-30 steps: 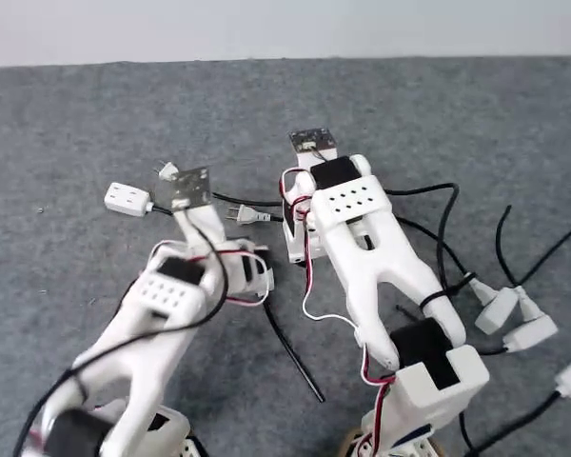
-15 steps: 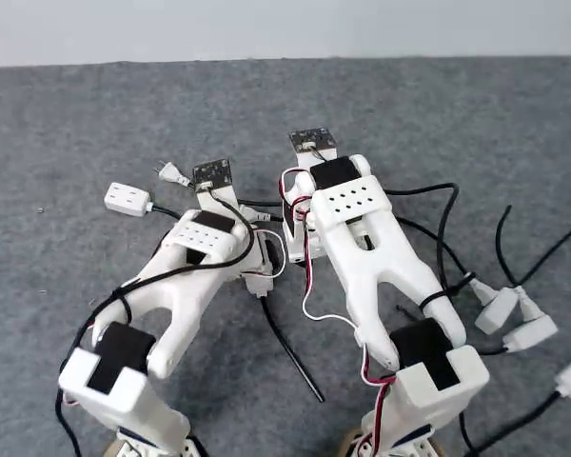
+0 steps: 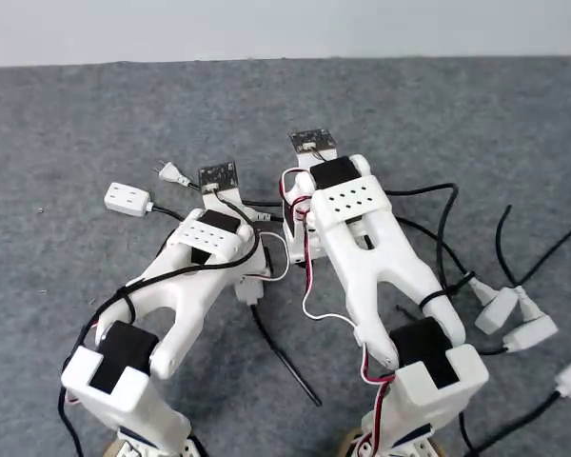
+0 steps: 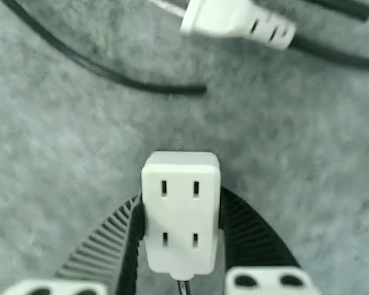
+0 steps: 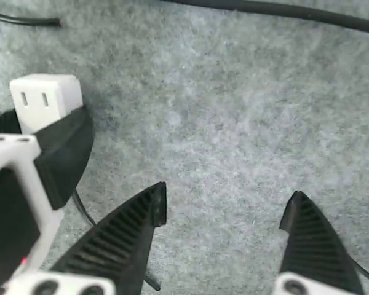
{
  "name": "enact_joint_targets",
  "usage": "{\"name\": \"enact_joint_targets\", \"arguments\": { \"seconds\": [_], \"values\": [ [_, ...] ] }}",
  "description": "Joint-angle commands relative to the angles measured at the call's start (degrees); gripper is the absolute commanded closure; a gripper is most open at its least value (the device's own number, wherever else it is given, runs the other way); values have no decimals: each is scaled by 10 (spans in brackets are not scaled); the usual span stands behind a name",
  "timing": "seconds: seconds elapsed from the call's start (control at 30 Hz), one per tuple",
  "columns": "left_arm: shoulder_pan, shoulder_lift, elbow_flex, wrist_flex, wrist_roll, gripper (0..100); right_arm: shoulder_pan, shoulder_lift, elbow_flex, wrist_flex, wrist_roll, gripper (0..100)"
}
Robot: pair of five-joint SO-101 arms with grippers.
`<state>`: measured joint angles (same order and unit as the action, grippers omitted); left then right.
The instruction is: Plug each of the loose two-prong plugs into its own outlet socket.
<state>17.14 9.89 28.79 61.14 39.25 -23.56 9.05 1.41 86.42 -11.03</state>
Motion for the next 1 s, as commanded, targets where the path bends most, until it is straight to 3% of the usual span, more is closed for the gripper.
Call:
{"name": "enact_joint_targets", "arguments": {
  "seconds": [0.0,0.13,0.3,0.63,0.83,0.97],
  "values": [
    [-4,-33,6,71,-58,988,3,-4,-30,7,8,704],
    [0,-91,7,167,-111,988,3,-5,-30,7,8,704],
    [16,-169,67,178,-116,988,5,-4,-30,1,8,704],
    [30,-271,262,-79,-89,985,3,-3,-13,-17,7,704],
    [28,-257,262,-95,-84,959,3,-3,-13,-18,7,704],
    [28,-258,262,-85,-81,799,3,-3,-13,-19,7,704]
  ]
}}
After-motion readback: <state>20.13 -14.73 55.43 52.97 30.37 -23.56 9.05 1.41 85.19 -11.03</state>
